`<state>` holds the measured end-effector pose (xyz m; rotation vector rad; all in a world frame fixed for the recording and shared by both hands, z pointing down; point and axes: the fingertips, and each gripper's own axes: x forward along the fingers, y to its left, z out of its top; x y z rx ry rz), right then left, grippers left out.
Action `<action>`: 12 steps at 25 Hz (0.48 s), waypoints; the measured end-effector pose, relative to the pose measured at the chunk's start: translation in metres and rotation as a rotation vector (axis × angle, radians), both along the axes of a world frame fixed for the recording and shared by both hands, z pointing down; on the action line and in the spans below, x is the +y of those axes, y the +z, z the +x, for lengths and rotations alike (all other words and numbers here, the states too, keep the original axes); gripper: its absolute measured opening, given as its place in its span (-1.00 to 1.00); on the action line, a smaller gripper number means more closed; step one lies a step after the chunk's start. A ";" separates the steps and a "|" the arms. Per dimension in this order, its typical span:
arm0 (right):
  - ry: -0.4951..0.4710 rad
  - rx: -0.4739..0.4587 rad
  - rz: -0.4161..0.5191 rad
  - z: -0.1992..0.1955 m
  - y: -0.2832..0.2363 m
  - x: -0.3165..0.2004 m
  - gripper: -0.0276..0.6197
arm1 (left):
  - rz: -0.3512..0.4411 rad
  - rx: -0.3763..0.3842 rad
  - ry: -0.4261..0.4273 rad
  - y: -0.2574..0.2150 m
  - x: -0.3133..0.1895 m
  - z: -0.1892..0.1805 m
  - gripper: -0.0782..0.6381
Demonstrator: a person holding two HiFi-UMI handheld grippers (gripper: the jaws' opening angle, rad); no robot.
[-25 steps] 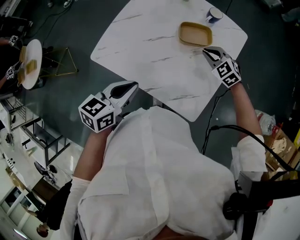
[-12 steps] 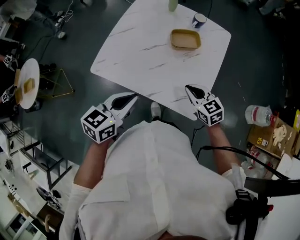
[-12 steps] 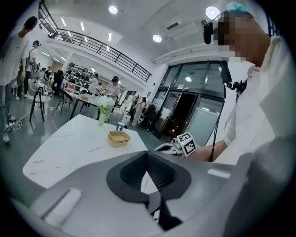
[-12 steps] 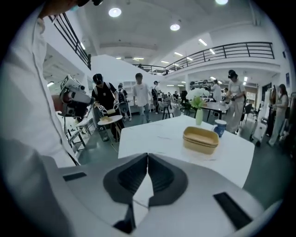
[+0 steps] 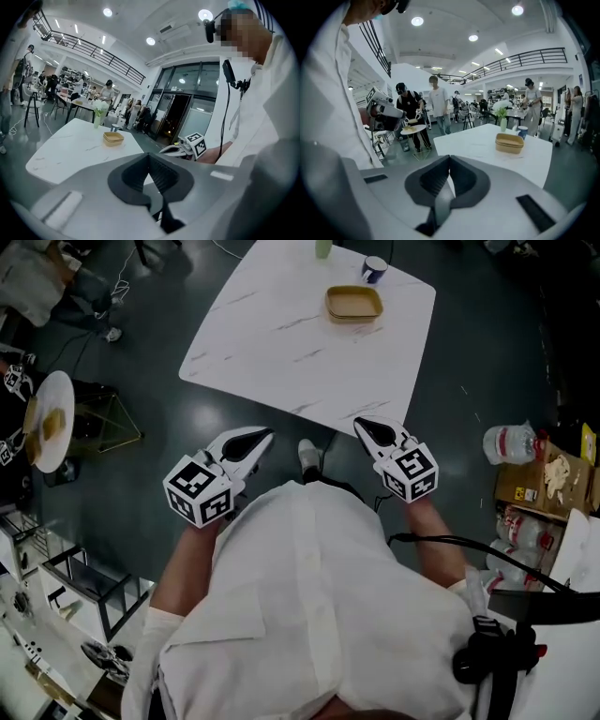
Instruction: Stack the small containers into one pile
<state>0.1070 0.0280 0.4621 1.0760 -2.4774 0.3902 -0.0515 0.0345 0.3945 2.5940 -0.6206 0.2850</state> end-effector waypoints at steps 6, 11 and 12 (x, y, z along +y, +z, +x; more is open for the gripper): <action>0.045 -0.011 0.007 -0.013 -0.008 0.045 -0.90 | -0.008 0.006 0.020 0.002 0.038 -0.010 -0.76; 0.038 -0.017 0.014 -0.029 -0.010 0.072 -0.90 | -0.004 0.005 0.021 0.003 0.059 -0.017 -0.76; 0.034 -0.017 0.014 -0.033 -0.010 0.076 -0.90 | -0.004 0.005 0.022 0.003 0.062 -0.018 -0.76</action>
